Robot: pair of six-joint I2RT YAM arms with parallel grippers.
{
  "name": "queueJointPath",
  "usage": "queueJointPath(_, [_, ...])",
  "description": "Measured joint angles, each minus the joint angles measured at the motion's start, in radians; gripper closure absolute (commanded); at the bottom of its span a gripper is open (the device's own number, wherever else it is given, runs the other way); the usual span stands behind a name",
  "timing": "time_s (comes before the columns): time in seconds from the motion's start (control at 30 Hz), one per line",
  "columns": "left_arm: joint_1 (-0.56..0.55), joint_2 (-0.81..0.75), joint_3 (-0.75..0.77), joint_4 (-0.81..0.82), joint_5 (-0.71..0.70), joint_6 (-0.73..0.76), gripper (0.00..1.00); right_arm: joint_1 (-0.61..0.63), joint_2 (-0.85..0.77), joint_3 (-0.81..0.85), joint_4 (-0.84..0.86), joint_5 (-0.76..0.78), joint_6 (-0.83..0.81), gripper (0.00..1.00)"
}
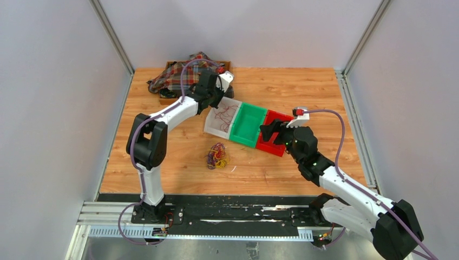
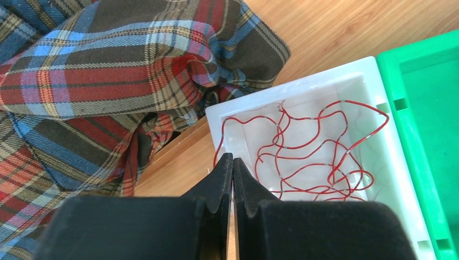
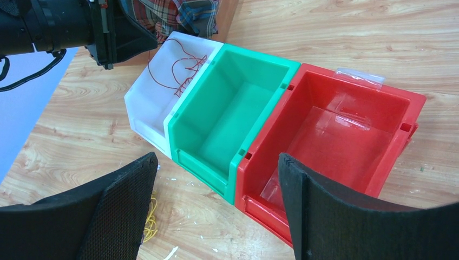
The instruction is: Untangle the cables
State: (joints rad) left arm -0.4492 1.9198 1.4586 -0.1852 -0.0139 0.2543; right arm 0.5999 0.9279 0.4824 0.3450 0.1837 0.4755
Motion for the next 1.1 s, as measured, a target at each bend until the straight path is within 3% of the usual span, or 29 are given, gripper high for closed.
queueJointPath(0.53, [-0.062, 0.007, -0.001, -0.045, 0.139, -0.023, 0.94, 0.0, 0.0, -0.001, -0.022, 0.009, 0.0, 0.19])
queueJointPath(0.97, [-0.073, 0.15, -0.001, -0.026, 0.053, 0.007, 0.95, 0.0, -0.002, -0.004, -0.03, 0.009, 0.005, 0.2])
queueJointPath(1.03, [-0.073, 0.154, -0.001, -0.027, 0.035, 0.011, 0.91, 0.0, -0.002, -0.004, -0.03, 0.008, 0.005, 0.19])
queueJointPath(1.1, [-0.073, 0.152, -0.001, -0.027, 0.029, 0.011, 0.76, 0.0, -0.002, -0.004, -0.031, 0.008, 0.005, 0.18])
